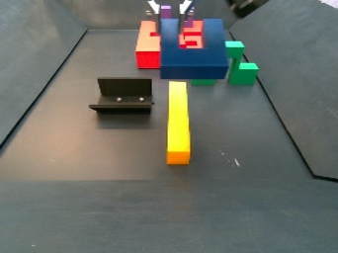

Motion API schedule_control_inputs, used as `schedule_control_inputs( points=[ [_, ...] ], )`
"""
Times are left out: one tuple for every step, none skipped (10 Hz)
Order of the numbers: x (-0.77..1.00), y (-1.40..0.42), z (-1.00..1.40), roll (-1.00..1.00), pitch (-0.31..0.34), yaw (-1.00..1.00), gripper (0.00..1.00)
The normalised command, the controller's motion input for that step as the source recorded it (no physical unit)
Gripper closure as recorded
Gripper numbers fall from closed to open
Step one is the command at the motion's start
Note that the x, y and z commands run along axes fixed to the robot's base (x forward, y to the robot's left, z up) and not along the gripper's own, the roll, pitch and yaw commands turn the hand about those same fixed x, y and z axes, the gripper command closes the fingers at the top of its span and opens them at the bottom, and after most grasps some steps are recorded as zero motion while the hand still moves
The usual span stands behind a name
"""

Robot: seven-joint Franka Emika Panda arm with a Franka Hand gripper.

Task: Pick up the blue object. Move up. Place the blue object on the fixture. Regrasp the blue object. Move to above the board. Insert the blue object.
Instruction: Place the blue object on the fixture.

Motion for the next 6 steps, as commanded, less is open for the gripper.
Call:
schedule_control_inputs(
  points=[
    [0.6, 0.0, -0.08, -0.95, 0.0, 0.0, 1.0],
    [0.59, 0.0, -0.05, -0.98, 0.0, 0.0, 1.0],
    [0.59, 0.0, -0.03, -1.0, 0.0, 0.0, 1.0],
    [0.36, 0.0, -0.01, -0.69, 0.066, 0.19, 1.0],
    [0.05, -0.01, 0.0, 0.0, 0.0, 0.0, 1.0],
    [0.08, -0.06, -0.21, 0.0, -0.063, 0.0, 1.0]
  ],
)
